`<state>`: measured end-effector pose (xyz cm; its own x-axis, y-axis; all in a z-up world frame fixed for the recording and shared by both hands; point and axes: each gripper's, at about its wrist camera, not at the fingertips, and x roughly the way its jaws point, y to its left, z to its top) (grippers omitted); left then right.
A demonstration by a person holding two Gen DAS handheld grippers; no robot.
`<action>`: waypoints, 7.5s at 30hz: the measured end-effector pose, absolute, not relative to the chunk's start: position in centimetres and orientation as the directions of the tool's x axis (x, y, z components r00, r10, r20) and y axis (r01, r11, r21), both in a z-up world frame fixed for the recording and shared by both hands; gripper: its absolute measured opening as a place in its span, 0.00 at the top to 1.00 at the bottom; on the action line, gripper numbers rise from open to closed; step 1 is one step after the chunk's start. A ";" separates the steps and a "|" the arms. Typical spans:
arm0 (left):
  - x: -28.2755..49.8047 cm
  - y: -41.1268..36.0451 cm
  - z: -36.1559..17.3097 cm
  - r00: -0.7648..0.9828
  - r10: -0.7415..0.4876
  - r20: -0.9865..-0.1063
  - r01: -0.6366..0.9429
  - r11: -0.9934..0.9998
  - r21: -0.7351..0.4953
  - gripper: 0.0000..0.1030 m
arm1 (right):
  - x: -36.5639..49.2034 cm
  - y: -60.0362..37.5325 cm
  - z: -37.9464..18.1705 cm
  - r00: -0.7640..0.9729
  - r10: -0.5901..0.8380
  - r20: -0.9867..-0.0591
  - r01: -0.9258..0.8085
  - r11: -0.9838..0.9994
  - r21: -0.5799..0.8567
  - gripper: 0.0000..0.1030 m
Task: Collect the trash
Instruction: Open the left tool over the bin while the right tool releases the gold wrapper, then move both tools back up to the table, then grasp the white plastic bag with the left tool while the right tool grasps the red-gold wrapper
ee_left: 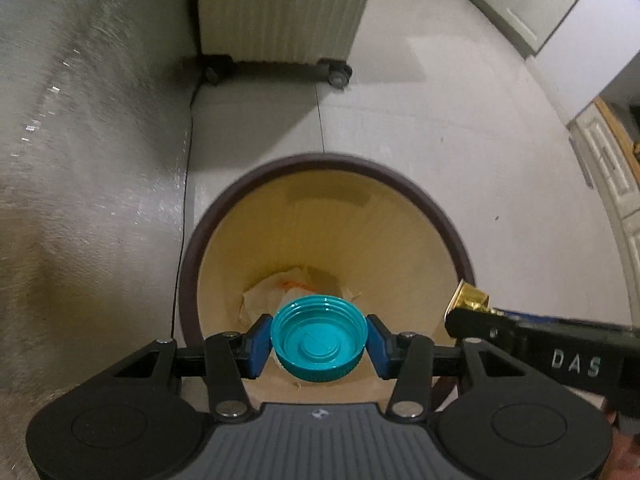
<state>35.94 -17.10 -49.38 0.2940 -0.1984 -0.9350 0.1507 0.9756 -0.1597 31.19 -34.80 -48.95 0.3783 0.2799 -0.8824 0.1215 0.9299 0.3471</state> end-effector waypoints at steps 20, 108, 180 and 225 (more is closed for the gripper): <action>37.2 -17.4 -54.2 0.199 -0.137 -0.970 0.231 0.969 -0.089 0.28 | 34.4 -33.5 -54.7 0.287 0.254 -0.924 0.174 0.934 0.311 0.46; 13.3 -13.0 -9.4 0.710 -0.140 -0.690 0.244 0.968 0.055 0.00 | 8.5 -36.9 -13.4 0.736 -0.044 -0.675 0.136 0.987 0.085 0.00; 17.5 31.4 -4.6 0.783 0.185 -0.594 -0.502 0.752 -0.427 0.08 | 22.8 7.3 -5.4 0.670 0.499 -0.549 -0.384 0.866 0.319 0.40; 6.5 20.0 -4.1 0.709 -0.089 -0.699 -0.009 0.991 -0.135 0.38 | 10.6 -6.3 -5.2 0.553 0.588 -0.590 -0.605 0.770 0.200 0.77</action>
<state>6.51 20.03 -4.13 0.7093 -0.0894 -0.6993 -0.0087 0.9907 -0.1354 10.62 -6.33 -5.20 0.5533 0.5883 -0.5897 -0.6055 0.7702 0.2002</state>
